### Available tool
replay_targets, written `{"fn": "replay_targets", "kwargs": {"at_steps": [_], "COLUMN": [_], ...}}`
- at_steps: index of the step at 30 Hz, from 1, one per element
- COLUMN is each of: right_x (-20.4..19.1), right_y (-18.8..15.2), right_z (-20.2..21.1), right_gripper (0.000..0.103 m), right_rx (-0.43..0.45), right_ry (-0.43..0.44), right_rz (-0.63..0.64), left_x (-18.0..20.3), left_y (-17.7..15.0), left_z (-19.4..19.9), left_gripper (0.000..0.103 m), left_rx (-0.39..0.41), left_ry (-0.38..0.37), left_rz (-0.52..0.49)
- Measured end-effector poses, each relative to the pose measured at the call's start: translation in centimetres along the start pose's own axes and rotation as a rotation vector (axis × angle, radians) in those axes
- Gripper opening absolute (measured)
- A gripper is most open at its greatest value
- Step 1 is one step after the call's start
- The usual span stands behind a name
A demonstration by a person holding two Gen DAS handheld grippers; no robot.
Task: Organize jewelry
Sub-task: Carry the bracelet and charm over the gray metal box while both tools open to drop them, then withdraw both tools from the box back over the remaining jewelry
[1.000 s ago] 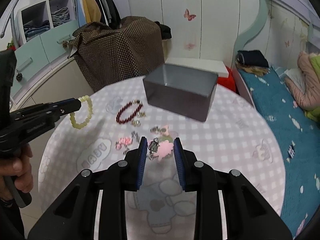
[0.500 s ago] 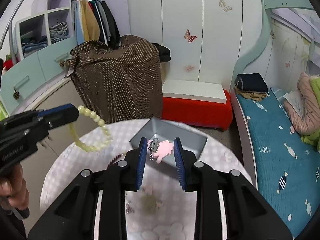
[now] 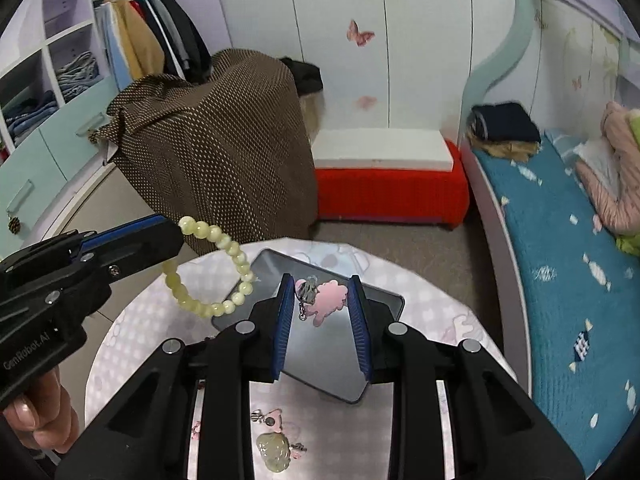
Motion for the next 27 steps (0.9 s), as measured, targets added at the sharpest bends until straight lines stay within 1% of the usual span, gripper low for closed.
{"fn": "replay_targets", "kwargs": {"at_steps": [4, 9, 10, 11, 12, 13, 14, 16, 17, 19, 23, 27], "right_x": [0.9, 1.5, 1.5, 1.5, 1.5, 1.5, 1.5, 1.6, 1.6, 1.7, 2.0, 1.8], "right_y": [-0.5, -0.8, -0.9, -0.9, -0.9, -0.8, -0.8, -0.8, -0.7, -0.6, -0.6, -0.6], "right_z": [-1.6, -2.4, -2.4, -2.4, -2.3, -2.3, -2.1, -2.0, -1.6, -1.3, 0.1, 2.0], "right_gripper": [0.026, 0.026, 0.027, 0.027, 0.028, 0.037, 0.043, 0.063, 0.069, 0.096, 0.096, 0.096], "right_rx": [-0.045, -0.073, -0.075, -0.075, -0.075, -0.074, -0.069, -0.060, -0.047, -0.034, 0.003, 0.047], "right_ry": [-0.008, -0.015, -0.015, -0.014, -0.012, -0.010, -0.014, -0.020, -0.022, -0.028, -0.048, -0.059], "right_rz": [-0.023, -0.038, -0.042, -0.045, -0.048, -0.050, -0.054, -0.056, -0.061, -0.073, -0.098, -0.118], "left_x": [-0.7, -1.5, -1.5, -1.6, -1.8, -2.1, -2.3, -2.7, -2.9, -3.2, -4.0, -4.4], "left_y": [-0.8, -1.7, -1.8, -1.9, -2.0, -1.9, -1.9, -1.8, -1.8, -1.7, -1.9, -2.2], "left_z": [-2.0, -3.7, -3.8, -3.8, -3.6, -3.3, -2.9, -2.2, -1.9, -0.8, 1.7, 4.6], "left_gripper": [0.010, 0.011, 0.020, 0.037, 0.048, 0.070, 0.079, 0.083, 0.089, 0.092, 0.097, 0.097], "left_rx": [-0.050, -0.098, -0.100, -0.101, -0.096, -0.082, -0.070, -0.052, -0.046, -0.022, 0.019, 0.068], "left_ry": [0.002, 0.016, 0.019, 0.024, 0.032, 0.043, 0.052, 0.072, 0.080, 0.103, 0.167, 0.223], "left_rz": [0.016, 0.034, 0.036, 0.038, 0.045, 0.055, 0.062, 0.072, 0.074, 0.077, 0.074, 0.072]}}
Point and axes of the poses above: each gripper's, at about its wrist camera, not at the fingertips, and z roughly against the way its jaws point, x to its right, y to its top, the point moved 6 cm from there along -z, roughly the way its jaws point, and after that the axes turned 4 degrees about x, right-handed, at the moved point
